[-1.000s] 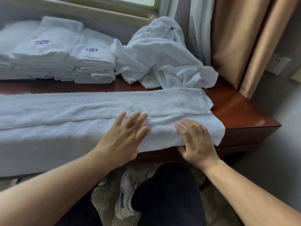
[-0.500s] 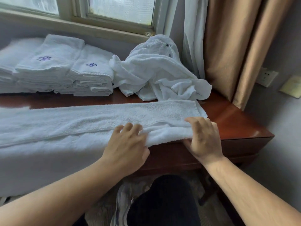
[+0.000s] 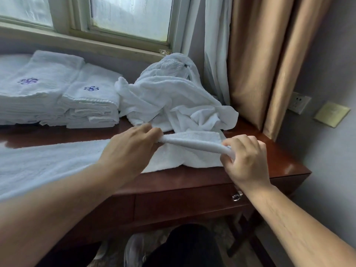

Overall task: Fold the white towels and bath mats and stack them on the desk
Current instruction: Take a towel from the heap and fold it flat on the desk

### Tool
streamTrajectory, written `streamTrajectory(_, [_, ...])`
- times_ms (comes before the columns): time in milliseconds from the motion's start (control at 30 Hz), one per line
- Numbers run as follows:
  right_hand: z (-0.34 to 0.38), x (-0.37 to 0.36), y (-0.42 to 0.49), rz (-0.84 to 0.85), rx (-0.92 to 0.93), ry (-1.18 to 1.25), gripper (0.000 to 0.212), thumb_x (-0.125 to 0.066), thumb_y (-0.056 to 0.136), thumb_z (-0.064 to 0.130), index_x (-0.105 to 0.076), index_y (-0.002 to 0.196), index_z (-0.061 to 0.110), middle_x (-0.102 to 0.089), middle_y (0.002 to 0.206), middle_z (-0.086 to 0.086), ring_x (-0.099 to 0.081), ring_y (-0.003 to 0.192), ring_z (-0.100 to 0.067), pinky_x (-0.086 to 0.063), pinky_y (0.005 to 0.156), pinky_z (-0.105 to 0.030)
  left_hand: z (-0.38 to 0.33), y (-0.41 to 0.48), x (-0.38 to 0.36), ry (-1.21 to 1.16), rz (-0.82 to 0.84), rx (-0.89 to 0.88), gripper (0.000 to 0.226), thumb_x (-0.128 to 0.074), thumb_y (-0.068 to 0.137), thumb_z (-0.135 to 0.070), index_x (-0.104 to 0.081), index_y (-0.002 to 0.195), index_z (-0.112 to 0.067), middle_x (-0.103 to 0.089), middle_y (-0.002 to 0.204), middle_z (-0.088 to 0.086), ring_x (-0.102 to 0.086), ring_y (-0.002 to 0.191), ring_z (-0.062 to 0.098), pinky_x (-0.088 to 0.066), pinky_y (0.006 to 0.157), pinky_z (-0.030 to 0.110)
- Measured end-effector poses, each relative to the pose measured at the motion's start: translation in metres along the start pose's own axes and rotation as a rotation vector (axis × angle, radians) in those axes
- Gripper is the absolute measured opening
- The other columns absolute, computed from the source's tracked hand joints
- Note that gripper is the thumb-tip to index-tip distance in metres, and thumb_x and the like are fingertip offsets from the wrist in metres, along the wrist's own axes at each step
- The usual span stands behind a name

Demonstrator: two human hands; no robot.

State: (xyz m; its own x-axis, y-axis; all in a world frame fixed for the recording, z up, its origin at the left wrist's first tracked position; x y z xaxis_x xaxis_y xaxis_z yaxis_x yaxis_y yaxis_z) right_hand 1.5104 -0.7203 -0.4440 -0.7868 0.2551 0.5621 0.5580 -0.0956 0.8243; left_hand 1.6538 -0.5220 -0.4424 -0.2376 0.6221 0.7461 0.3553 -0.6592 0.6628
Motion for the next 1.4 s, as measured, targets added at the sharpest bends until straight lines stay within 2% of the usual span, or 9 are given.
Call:
streamTrajectory(200, [-0.058, -0.027, 0.016, 0.107, -0.285, 0.159, 0.005, -0.077, 0.085, 0.016, -0.076, 0.09, 0.016, -0.073, 0.087, 0.002, -0.065, 0.085, -0.025, -0.049, 0.076, -0.04, 0.025, 0.018, -0.026, 0.14, 0.152, -0.072, 0.037, -0.054, 0.09, -0.059, -0.051, 0.112, -0.029, -0.056, 0.077, -0.012, -0.054, 0.053, 0.02, -0.036, 0.044, 0.028])
streamTrajectory(333, [-0.082, -0.066, 0.016, 0.26, -0.516, 0.455, 0.009, -0.072, 0.091, 0.028, -0.074, 0.088, 0.036, -0.072, 0.083, 0.021, -0.065, 0.082, 0.003, -0.046, 0.062, -0.014, 0.034, 0.029, -0.041, 0.16, 0.206, -0.132, 0.027, -0.063, 0.09, -0.042, -0.059, 0.115, -0.034, -0.06, 0.094, -0.013, -0.048, 0.058, 0.015, -0.031, 0.046, 0.025])
streamTrajectory(467, [-0.095, -0.1, 0.024, 0.332, -0.652, 0.621, 0.009, -0.077, 0.089, 0.032, -0.074, 0.08, 0.035, -0.073, 0.081, 0.02, -0.067, 0.079, 0.002, -0.048, 0.067, -0.023, 0.05, 0.036, -0.058, 0.115, 0.27, -0.138, 0.014, -0.062, 0.093, -0.04, -0.065, 0.105, -0.035, -0.057, 0.096, -0.013, -0.044, 0.062, 0.015, -0.029, 0.049, 0.026])
streamTrajectory(633, [-0.099, -0.132, 0.046, 0.471, -0.584, 0.379, 0.021, -0.076, 0.083, 0.052, -0.069, 0.078, 0.033, -0.069, 0.073, 0.017, -0.063, 0.076, -0.001, -0.043, 0.059, -0.018, 0.086, 0.044, -0.094, -0.05, 0.445, 0.071, 0.023, -0.049, 0.097, -0.051, -0.053, 0.084, -0.031, -0.052, 0.088, -0.014, -0.053, 0.08, 0.013, -0.041, 0.063, 0.032])
streamTrajectory(767, [-0.07, -0.125, 0.06, 0.317, -0.407, -0.045, 0.028, -0.079, 0.081, 0.032, -0.06, 0.094, 0.017, -0.058, 0.102, -0.005, -0.056, 0.099, -0.031, -0.046, 0.083, -0.043, 0.102, 0.035, -0.118, -0.111, 0.591, 0.196, 0.02, -0.054, 0.093, -0.056, -0.063, 0.094, -0.037, -0.061, 0.089, -0.014, -0.058, 0.082, 0.008, -0.052, 0.074, 0.033])
streamTrajectory(833, [-0.033, -0.115, 0.063, 0.171, -0.274, 0.055, 0.026, -0.077, 0.081, 0.024, -0.054, 0.082, 0.014, -0.054, 0.088, -0.006, -0.055, 0.086, -0.032, -0.043, 0.074, -0.04, 0.104, 0.032, -0.123, -0.152, 0.595, 0.229, 0.021, -0.056, 0.091, -0.057, -0.064, 0.094, -0.038, -0.063, 0.086, -0.014, -0.058, 0.077, 0.003, -0.053, 0.072, 0.032])
streamTrajectory(967, [0.033, -0.163, 0.038, 0.562, -0.154, 0.231, 0.027, -0.064, 0.089, 0.041, -0.053, 0.074, 0.023, -0.047, 0.081, 0.008, -0.049, 0.085, -0.019, -0.042, 0.077, -0.037, 0.107, 0.026, -0.121, -0.226, 0.572, 0.296, 0.019, -0.061, 0.09, -0.053, -0.065, 0.099, -0.038, -0.064, 0.084, -0.014, -0.059, 0.074, 0.004, -0.052, 0.07, 0.032])
streamTrajectory(1100, [0.041, -0.171, 0.029, 0.657, -0.217, 0.082, 0.026, -0.055, 0.094, 0.047, -0.064, 0.09, 0.023, -0.052, 0.095, 0.007, -0.05, 0.101, -0.021, -0.038, 0.087, -0.037, 0.116, -0.004, -0.104, -0.248, 0.566, 0.366, 0.03, -0.06, 0.091, -0.04, -0.056, 0.121, -0.041, -0.056, 0.096, -0.019, -0.053, 0.082, 0.0, -0.041, 0.068, 0.02])
streamTrajectory(1400, [0.216, -0.146, 0.034, 0.669, -0.162, 0.918, 0.02, -0.045, 0.093, 0.026, -0.065, 0.095, 0.025, -0.068, 0.097, 0.01, -0.059, 0.095, -0.004, -0.047, 0.083, -0.022, 0.123, -0.079, -0.019, -0.129, 0.4, 0.375, 0.06, -0.06, 0.085, -0.041, -0.035, 0.14, -0.037, -0.042, 0.117, -0.018, -0.037, 0.102, -0.002, -0.038, 0.087, 0.022])
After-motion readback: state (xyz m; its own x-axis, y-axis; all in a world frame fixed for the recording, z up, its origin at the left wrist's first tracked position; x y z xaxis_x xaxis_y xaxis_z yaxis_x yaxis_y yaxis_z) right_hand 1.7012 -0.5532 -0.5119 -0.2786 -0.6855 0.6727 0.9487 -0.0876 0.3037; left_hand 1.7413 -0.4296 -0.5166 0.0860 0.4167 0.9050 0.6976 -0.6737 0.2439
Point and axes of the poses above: each hand's wrist, its own y-axis towards the middle knuckle, its own x-axis out of the back of the hand, z = x × y, the point moved 10 cm from there along y, towards the middle knuckle
